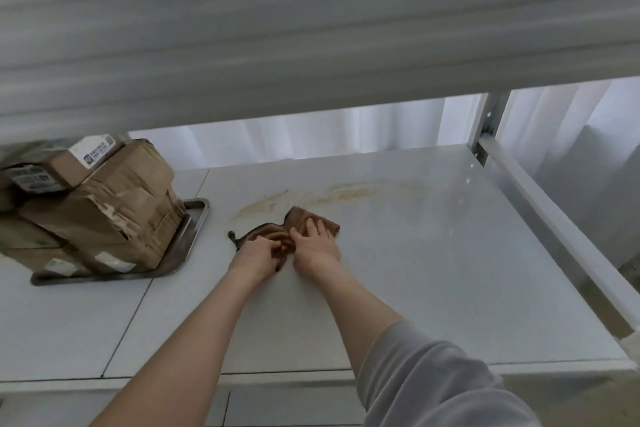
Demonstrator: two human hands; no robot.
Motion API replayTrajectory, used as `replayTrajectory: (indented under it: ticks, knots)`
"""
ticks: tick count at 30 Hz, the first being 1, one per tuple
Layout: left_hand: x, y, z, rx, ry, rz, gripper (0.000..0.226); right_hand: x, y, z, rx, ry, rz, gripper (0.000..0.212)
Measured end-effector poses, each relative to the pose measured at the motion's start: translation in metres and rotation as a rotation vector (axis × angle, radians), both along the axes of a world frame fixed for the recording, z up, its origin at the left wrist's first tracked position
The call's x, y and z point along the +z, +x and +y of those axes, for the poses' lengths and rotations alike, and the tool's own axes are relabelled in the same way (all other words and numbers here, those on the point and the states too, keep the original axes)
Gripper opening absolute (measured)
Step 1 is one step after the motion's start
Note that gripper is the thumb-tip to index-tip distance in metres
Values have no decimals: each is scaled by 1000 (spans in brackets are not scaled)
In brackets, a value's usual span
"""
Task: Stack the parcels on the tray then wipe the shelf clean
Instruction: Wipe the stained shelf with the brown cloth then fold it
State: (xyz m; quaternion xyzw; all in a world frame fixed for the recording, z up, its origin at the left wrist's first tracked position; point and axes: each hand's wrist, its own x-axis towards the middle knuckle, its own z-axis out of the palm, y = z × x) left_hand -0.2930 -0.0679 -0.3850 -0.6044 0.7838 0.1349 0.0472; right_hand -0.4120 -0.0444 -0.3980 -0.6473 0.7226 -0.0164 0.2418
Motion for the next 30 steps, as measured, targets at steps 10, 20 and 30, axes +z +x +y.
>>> replayTrajectory:
  ticks: [10,20,30]
  knots:
    - [10,-27,52,-85,49,23,41,13,-44,49,-84,-75,-99,43]
    - [10,-52,104,-147,143,190,37,13,-79,99,-294,-113,62,40]
    - [29,-24,113,55,-4,217,41,32,-104,133,-396,-153,-39,30]
